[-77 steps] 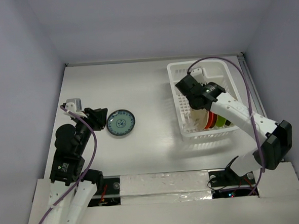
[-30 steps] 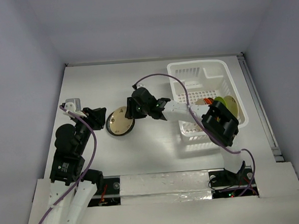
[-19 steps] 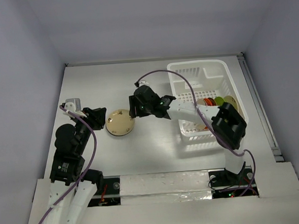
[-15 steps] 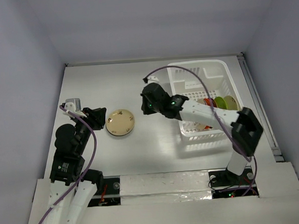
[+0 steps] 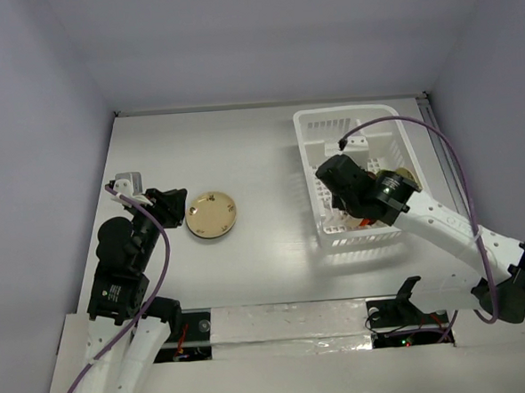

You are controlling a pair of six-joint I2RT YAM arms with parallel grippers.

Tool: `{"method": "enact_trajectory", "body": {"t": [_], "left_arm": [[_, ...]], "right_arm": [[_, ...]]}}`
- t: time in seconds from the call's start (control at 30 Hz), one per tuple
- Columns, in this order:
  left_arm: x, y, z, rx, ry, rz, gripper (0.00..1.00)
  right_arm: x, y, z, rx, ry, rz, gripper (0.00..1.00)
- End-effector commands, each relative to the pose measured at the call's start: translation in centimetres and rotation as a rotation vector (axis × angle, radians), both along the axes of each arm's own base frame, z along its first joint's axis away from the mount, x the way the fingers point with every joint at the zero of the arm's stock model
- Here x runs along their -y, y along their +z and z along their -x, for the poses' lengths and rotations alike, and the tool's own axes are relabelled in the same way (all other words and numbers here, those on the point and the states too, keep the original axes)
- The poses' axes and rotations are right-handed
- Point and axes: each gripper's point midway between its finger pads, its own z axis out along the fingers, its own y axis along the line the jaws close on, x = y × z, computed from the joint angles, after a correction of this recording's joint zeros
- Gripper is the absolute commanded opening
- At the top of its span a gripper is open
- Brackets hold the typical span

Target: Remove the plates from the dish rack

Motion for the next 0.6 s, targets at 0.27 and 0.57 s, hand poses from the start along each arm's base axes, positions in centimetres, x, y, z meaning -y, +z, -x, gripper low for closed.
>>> {"method": "enact_trajectory", "body": {"t": [0.27, 0.57], "left_arm": [[0.1, 2.5, 0.1, 0.078, -0.007, 0.02, 0.23], [0.2, 2.5, 0.3, 0.081, -0.015, 0.018, 0.23]], "right_arm": [[8.3, -0.3, -0.2, -0.043, -0.198, 0.099, 0.39], [7.9, -4.2, -3.2, -0.127, -0.163, 0.152, 0.37]]}}
